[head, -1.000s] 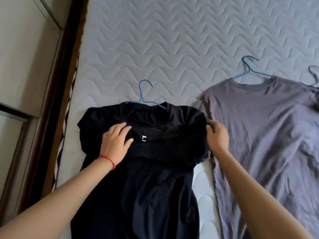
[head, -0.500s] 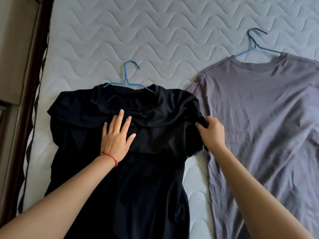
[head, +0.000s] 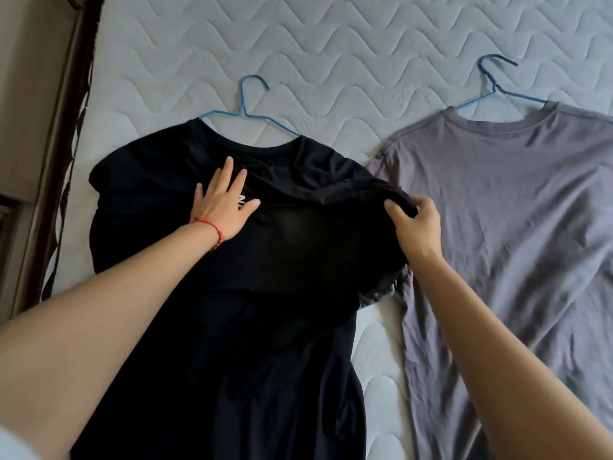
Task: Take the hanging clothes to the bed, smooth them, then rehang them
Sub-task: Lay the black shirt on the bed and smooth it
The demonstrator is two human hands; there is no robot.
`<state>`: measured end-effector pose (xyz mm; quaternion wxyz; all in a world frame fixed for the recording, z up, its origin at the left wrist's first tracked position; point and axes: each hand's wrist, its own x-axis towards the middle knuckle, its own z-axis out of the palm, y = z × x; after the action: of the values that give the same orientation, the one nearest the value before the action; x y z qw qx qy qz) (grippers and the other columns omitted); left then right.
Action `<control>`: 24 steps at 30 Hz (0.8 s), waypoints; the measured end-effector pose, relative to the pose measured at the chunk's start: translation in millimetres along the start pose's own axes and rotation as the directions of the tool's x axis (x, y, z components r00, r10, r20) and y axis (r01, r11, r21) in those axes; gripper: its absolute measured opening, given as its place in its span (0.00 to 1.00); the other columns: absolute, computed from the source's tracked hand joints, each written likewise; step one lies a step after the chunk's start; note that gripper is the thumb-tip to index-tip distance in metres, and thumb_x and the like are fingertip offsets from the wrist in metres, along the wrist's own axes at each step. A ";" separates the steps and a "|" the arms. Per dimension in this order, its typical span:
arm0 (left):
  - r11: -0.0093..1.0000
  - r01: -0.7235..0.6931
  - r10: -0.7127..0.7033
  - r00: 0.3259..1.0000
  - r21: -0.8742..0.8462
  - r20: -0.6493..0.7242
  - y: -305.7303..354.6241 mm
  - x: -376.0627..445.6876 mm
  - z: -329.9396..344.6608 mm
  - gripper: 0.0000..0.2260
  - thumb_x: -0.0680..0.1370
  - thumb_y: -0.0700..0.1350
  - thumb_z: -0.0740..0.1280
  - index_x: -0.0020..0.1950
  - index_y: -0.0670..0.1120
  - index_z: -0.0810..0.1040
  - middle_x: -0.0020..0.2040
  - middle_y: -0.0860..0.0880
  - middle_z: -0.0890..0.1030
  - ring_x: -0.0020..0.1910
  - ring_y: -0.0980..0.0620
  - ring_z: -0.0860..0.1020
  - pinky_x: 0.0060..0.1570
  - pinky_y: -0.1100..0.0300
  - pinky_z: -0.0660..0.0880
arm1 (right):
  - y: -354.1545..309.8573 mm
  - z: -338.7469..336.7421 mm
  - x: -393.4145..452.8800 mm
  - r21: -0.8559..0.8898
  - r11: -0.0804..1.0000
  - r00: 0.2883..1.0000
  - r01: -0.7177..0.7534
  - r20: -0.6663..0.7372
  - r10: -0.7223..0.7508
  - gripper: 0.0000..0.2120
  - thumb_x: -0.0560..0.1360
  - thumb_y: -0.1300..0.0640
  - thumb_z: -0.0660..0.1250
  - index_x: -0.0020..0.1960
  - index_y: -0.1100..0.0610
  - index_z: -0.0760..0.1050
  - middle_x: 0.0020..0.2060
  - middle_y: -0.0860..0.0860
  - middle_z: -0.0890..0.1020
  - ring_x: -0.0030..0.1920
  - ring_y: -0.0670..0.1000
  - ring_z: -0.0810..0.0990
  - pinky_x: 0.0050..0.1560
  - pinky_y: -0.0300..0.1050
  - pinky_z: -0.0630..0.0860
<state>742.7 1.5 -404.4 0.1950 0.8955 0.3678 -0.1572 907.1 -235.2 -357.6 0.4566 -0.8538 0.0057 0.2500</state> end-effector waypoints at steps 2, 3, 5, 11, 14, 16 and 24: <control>1.000 0.010 -0.010 1.000 -0.002 -0.010 4.4 -3.3 -0.1 0.29 0.78 0.57 0.55 0.76 0.50 0.49 0.77 0.50 0.40 0.77 0.48 0.44 0.74 0.44 0.45 | 4.2 -4.4 0.5 0.012 0.995 0.993 -0.096 0.065 0.095 0.16 0.71 0.51 0.71 0.53 0.60 0.76 0.43 0.52 0.81 0.41 0.49 0.81 0.38 0.38 0.78; 1.000 0.003 -0.002 0.999 0.007 -0.045 7.0 -9.2 2.7 0.29 0.78 0.56 0.55 0.75 0.49 0.50 0.77 0.49 0.41 0.76 0.47 0.44 0.74 0.43 0.46 | 5.7 -6.9 -0.7 0.016 0.990 0.985 -0.140 0.107 0.138 0.13 0.69 0.52 0.72 0.48 0.60 0.77 0.39 0.52 0.82 0.38 0.49 0.82 0.38 0.37 0.79; 0.998 -0.054 0.058 0.988 0.033 -0.141 14.3 -26.4 13.6 0.28 0.78 0.55 0.56 0.75 0.48 0.53 0.78 0.47 0.45 0.76 0.46 0.46 0.73 0.42 0.48 | 7.4 -11.7 -3.3 -0.006 0.980 0.966 -0.198 0.170 0.197 0.11 0.68 0.54 0.73 0.44 0.61 0.78 0.35 0.52 0.82 0.36 0.50 0.82 0.39 0.40 0.79; 0.995 -0.087 0.090 0.995 0.057 -0.049 27.5 -49.4 41.0 0.28 0.79 0.57 0.52 0.76 0.49 0.47 0.78 0.50 0.43 0.76 0.49 0.42 0.73 0.43 0.43 | -12.7 -37.8 -10.1 0.434 0.868 0.932 -0.243 0.354 0.083 0.05 0.69 0.66 0.67 0.45 0.64 0.78 0.31 0.53 0.84 0.32 0.50 0.83 0.35 0.39 0.80; 0.996 -0.082 0.085 0.995 0.046 -0.052 27.4 -46.4 41.4 0.28 0.79 0.58 0.51 0.76 0.50 0.46 0.77 0.51 0.42 0.76 0.50 0.41 0.73 0.44 0.42 | -23.7 -61.1 -9.8 0.470 0.853 0.855 -0.227 0.516 -0.057 0.13 0.62 0.58 0.71 0.46 0.60 0.80 0.34 0.53 0.84 0.34 0.51 0.83 0.34 0.39 0.79; 0.995 -0.085 0.087 0.995 0.044 -0.043 27.3 -45.6 41.7 0.29 0.79 0.58 0.51 0.76 0.51 0.45 0.77 0.51 0.42 0.76 0.50 0.41 0.73 0.43 0.42 | -20.9 -69.8 -6.4 0.255 0.953 0.845 -0.163 0.534 0.002 0.13 0.61 0.57 0.74 0.44 0.57 0.79 0.32 0.49 0.84 0.33 0.48 0.82 0.32 0.36 0.78; 0.993 -0.077 0.082 0.995 0.093 -0.048 27.8 -45.5 44.7 0.29 0.79 0.57 0.50 0.76 0.50 0.45 0.77 0.50 0.42 0.76 0.49 0.41 0.73 0.43 0.42 | 22.0 -85.2 14.0 -0.851 0.526 0.965 0.019 0.153 0.213 0.18 0.70 0.42 0.68 0.42 0.58 0.77 0.37 0.54 0.79 0.43 0.56 0.76 0.43 0.48 0.72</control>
<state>725.6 -64.6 -417.8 0.1503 0.9213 0.3291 -0.1426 950.0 -311.6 -341.8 -0.0315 -0.9292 -0.1227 0.3471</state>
